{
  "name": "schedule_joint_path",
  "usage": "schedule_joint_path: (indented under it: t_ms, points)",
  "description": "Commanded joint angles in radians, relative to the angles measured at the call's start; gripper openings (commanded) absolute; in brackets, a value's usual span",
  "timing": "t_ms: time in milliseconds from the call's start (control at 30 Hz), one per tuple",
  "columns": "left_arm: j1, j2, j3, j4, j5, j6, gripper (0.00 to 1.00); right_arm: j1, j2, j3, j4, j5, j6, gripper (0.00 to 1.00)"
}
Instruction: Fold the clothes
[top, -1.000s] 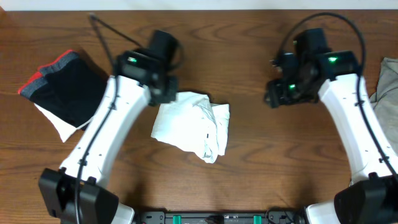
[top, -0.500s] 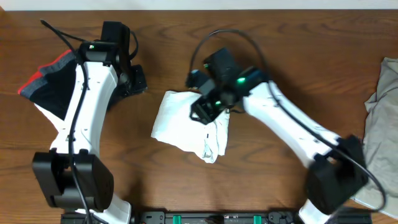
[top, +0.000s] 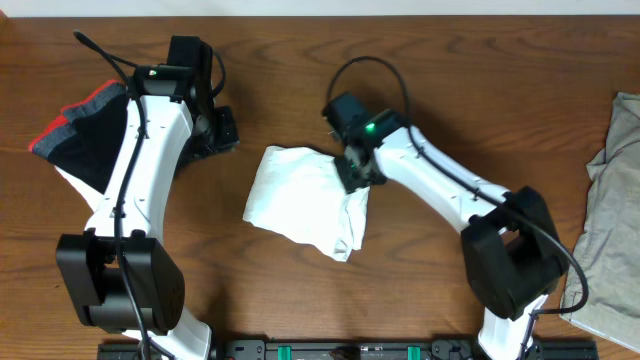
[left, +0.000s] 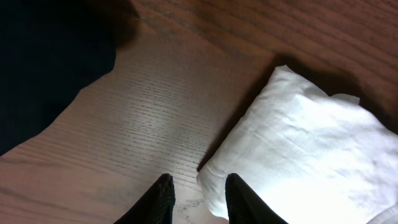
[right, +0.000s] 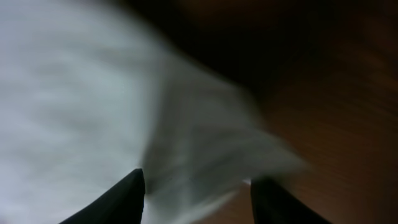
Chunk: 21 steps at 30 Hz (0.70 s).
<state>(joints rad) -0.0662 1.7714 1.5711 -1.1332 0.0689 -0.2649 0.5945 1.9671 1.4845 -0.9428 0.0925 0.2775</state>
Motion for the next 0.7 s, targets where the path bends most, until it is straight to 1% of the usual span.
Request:
schedule_joint_path:
  t_ms: [0, 133, 267, 333, 367, 433, 500, 600, 667]
  points:
    - [0.004, 0.01, 0.001, -0.006, -0.001, 0.006, 0.3, -0.046, -0.002, -0.003, -0.016, 0.158, 0.09, 0.54]
    - [0.002, 0.01, 0.001, -0.004, 0.0, 0.011, 0.3, -0.06, -0.002, -0.003, -0.035, 0.117, 0.034, 0.53]
    - [-0.012, 0.01, 0.001, 0.015, 0.04, 0.099, 0.3, -0.06, -0.03, -0.002, -0.068, 0.11, 0.032, 0.53]
    - [-0.026, 0.01, 0.001, 0.033, 0.077, 0.167, 0.3, -0.06, -0.063, -0.002, -0.086, 0.073, 0.031, 0.53]
    - [-0.036, 0.01, 0.001, 0.044, 0.081, 0.203, 0.31, -0.06, -0.082, -0.002, -0.095, 0.045, 0.03, 0.53]
    - [-0.054, 0.011, 0.001, 0.068, 0.081, 0.282, 0.39, -0.06, -0.121, -0.002, -0.117, -0.051, 0.01, 0.53]
    - [-0.071, 0.016, 0.001, 0.102, 0.081, 0.354, 0.42, -0.058, -0.153, -0.002, -0.139, -0.189, -0.014, 0.54]
    - [-0.089, 0.032, 0.001, 0.153, 0.082, 0.415, 0.43, -0.052, -0.164, -0.002, -0.182, -0.335, -0.032, 0.54]
    - [-0.098, 0.048, 0.001, 0.183, 0.089, 0.436, 0.43, -0.039, -0.162, -0.008, -0.2, -0.364, -0.032, 0.52]
